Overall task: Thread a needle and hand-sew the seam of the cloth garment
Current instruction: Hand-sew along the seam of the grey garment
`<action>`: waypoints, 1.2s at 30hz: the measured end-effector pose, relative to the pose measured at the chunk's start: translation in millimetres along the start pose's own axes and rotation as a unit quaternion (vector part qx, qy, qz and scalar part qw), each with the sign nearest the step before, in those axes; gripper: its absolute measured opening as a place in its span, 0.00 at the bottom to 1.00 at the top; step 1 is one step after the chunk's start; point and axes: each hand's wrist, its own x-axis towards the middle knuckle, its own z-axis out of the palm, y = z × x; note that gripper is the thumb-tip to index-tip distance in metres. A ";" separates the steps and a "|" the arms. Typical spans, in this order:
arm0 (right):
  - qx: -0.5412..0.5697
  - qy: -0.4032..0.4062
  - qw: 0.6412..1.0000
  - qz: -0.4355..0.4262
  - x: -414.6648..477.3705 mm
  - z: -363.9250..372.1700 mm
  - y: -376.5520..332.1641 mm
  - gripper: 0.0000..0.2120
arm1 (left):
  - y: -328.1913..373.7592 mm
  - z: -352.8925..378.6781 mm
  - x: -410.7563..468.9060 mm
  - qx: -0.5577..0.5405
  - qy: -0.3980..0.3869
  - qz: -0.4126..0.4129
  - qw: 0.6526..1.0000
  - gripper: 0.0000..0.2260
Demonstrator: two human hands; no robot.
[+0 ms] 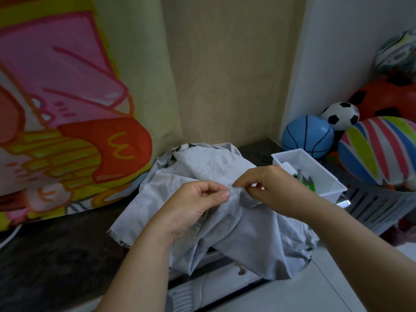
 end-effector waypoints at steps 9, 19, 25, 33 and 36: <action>0.289 0.064 0.954 0.057 -3.8 1.7 -15.8 0.10 | 2.5 3.1 0.7 -0.109 -0.008 -0.003 0.994 0.04; 0.349 0.080 0.933 0.019 -4.1 12.3 -24.4 0.05 | 2.8 8.8 2.9 -0.132 0.030 0.014 0.991 0.08; 0.406 0.224 0.883 0.070 -0.7 5.3 -29.1 0.06 | -2.5 8.7 7.6 0.006 0.134 -0.021 0.991 0.05; 0.835 0.205 0.503 0.088 -7.1 -41.4 -44.4 0.07 | -17.2 1.7 21.4 0.143 0.208 -0.020 0.967 0.08; 0.884 0.160 0.422 0.119 -10.8 -48.2 -50.2 0.04 | -22.5 -0.3 26.3 0.187 0.234 -0.016 0.954 0.08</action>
